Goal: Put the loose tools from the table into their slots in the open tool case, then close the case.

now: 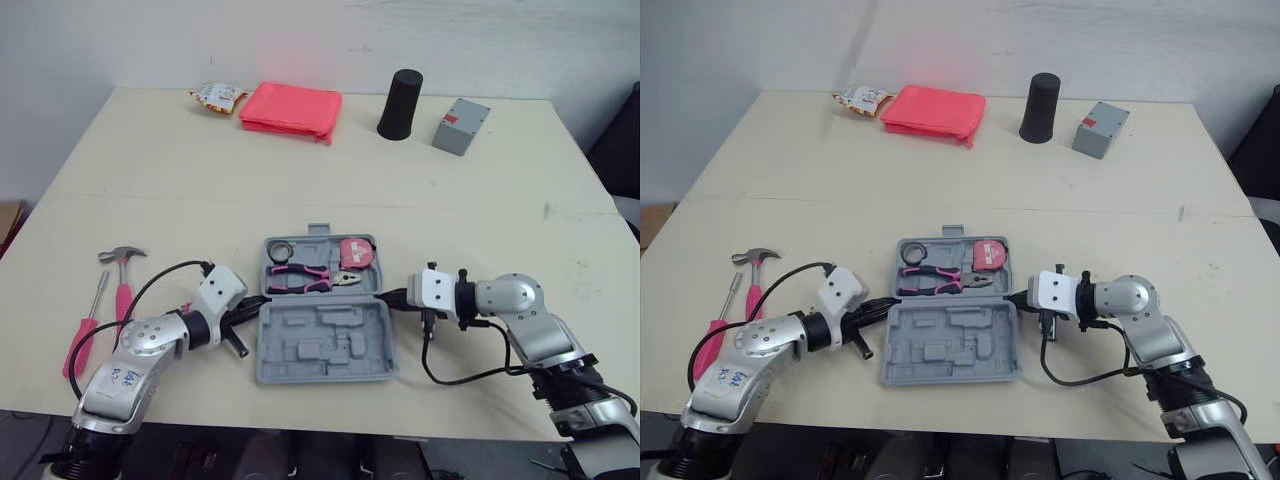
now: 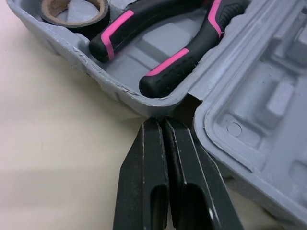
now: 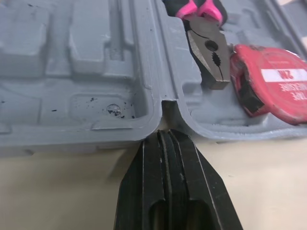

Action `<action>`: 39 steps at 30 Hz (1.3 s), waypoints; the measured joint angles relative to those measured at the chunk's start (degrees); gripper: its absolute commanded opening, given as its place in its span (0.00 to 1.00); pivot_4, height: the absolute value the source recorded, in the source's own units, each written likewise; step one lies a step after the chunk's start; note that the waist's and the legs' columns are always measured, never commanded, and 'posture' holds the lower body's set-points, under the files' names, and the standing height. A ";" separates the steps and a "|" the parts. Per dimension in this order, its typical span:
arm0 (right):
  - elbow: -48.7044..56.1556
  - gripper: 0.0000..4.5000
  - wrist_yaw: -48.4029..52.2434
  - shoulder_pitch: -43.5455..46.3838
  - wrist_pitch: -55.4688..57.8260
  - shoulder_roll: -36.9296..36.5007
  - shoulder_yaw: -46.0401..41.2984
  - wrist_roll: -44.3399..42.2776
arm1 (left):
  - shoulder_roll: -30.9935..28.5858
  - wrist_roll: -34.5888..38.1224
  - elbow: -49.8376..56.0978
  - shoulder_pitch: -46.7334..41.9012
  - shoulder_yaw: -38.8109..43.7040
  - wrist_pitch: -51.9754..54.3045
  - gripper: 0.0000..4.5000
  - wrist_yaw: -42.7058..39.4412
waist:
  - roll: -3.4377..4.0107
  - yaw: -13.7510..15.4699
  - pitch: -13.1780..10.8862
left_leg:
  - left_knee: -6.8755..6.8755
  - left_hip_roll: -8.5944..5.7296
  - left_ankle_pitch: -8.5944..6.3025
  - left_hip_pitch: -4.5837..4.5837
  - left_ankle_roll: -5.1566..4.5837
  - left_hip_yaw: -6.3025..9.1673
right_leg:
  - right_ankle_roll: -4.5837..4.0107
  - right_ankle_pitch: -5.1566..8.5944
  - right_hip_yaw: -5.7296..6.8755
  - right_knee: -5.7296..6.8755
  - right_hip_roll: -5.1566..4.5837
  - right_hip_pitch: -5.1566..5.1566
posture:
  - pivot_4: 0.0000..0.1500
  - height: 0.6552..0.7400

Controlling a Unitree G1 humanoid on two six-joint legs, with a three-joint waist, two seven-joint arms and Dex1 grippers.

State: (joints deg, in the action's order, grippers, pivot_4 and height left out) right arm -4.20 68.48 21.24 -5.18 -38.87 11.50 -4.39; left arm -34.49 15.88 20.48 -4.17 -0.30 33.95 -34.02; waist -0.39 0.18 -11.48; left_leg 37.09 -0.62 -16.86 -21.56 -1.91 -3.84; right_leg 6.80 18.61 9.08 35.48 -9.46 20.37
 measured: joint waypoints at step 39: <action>-34.54 1.00 7.50 -5.49 -17.99 -15.53 -27.52 -13.27 | -3.62 14.95 -17.70 32.81 66.91 -17.51 0.99 -9.41 | 0.03 -0.05 -0.07 | 0.14 0.33 -0.72 0.05 0.04 -0.24 | -0.21 -0.23 0.01 -0.77 -0.14 -0.10 | 1.00 1.00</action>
State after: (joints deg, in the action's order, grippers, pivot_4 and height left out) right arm -38.74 75.98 15.74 -23.17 -54.40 -16.02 -17.66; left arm -38.10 30.83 2.78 28.64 66.61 16.44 -43.43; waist -0.36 0.13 -11.55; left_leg 37.23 -0.29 -17.58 -21.51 -1.87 -4.07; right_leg 6.60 18.38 9.09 34.71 -9.60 20.28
